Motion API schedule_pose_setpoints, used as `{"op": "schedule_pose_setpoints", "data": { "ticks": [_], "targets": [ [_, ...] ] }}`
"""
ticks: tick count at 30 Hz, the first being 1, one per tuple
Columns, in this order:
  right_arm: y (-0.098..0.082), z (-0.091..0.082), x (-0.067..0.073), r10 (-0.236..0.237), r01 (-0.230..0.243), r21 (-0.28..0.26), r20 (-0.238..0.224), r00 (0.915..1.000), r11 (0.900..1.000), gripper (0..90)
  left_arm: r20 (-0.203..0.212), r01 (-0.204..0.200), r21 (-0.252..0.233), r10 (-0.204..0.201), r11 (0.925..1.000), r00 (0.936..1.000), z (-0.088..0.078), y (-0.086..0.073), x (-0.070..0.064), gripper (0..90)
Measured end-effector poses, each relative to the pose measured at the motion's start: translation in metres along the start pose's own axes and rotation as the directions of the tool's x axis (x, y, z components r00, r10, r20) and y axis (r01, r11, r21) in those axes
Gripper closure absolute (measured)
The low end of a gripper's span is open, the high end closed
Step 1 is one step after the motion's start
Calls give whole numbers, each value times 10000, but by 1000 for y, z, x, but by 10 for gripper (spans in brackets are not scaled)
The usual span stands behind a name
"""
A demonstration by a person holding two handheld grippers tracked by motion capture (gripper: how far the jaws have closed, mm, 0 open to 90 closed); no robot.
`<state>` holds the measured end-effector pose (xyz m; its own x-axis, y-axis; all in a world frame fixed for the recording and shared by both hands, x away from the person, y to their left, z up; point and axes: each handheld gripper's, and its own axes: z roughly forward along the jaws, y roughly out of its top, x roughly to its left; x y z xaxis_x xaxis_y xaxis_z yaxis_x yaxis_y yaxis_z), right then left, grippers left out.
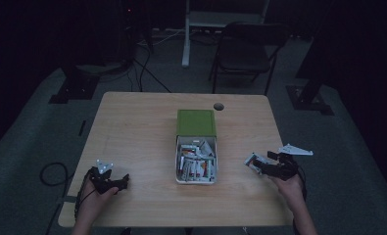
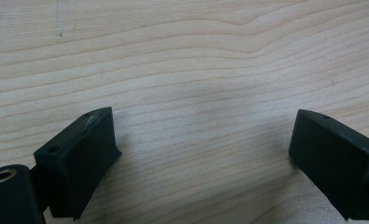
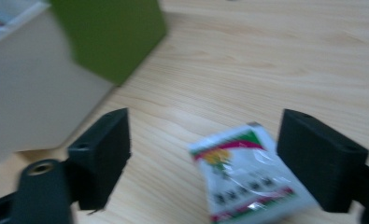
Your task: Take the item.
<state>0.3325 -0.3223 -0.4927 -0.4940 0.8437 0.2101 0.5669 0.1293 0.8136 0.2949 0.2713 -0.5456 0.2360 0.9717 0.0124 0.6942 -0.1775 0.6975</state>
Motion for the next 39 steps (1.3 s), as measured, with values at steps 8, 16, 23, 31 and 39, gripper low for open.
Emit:
{"op": "schedule_pose_setpoints", "data": {
  "ticks": [8,16,23,31,39],
  "targets": [
    [-2,4,16,-215,131,-467,-1851,9825,9988,142,1,-2,1,2,10000,10000,0,0,0,79],
    [-9,10,29,-1553,1517,-338,-2473,9564,9878,150,-1,7,-6,-7,10000,10000,0,0,0,79],
    [-20,22,46,-2625,2755,-16,-3092,9140,9613,169,0,-3,3,3,10000,10000,0,0,0,79],
    [-32,34,63,-3477,3664,-50,-3280,8784,9304,171,0,-5,3,5,10000,10000,0,0,0,79],
    [-41,43,72,-4186,4449,-92,-3571,8351,8955,133,0,-1,2,1,10000,10000,0,0,0,79]
  ]
}}
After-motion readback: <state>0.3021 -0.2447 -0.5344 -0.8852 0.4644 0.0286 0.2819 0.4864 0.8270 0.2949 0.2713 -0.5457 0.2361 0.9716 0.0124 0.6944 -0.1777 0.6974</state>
